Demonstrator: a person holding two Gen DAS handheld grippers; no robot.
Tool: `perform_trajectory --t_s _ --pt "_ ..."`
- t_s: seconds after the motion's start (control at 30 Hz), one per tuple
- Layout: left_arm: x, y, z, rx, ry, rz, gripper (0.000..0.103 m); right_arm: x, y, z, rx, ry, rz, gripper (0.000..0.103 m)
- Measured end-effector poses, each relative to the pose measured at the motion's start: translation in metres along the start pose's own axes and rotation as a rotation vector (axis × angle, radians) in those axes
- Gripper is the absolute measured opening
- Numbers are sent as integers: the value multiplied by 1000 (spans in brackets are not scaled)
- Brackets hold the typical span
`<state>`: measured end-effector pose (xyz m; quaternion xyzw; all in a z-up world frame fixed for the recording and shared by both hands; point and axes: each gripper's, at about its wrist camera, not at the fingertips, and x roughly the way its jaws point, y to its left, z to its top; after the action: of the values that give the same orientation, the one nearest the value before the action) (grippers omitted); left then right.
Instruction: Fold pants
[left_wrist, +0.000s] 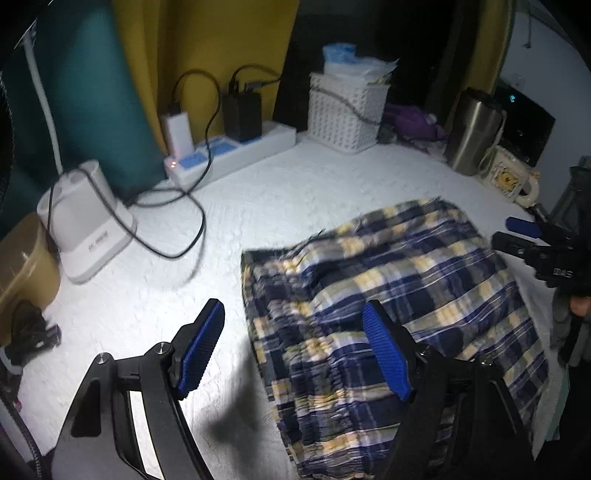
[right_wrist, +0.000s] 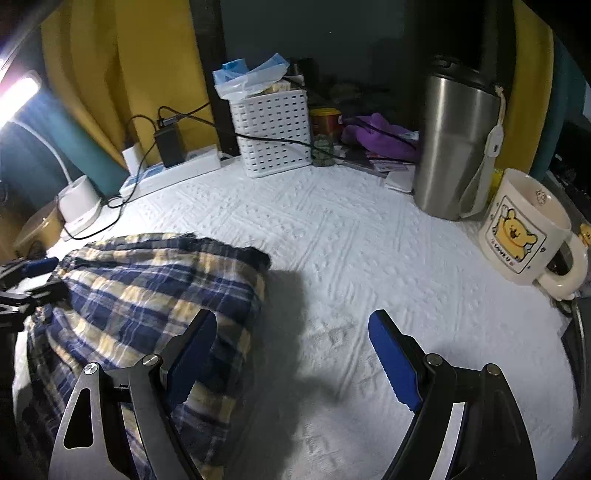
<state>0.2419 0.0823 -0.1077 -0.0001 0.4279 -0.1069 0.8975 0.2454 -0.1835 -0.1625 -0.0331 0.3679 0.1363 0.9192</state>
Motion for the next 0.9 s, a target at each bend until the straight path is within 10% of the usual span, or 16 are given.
perform_trajectory --t_s 0.9 --pt "1 14 -12 -60 43 32 86 0 -1 -42 -73 72 -45 85"
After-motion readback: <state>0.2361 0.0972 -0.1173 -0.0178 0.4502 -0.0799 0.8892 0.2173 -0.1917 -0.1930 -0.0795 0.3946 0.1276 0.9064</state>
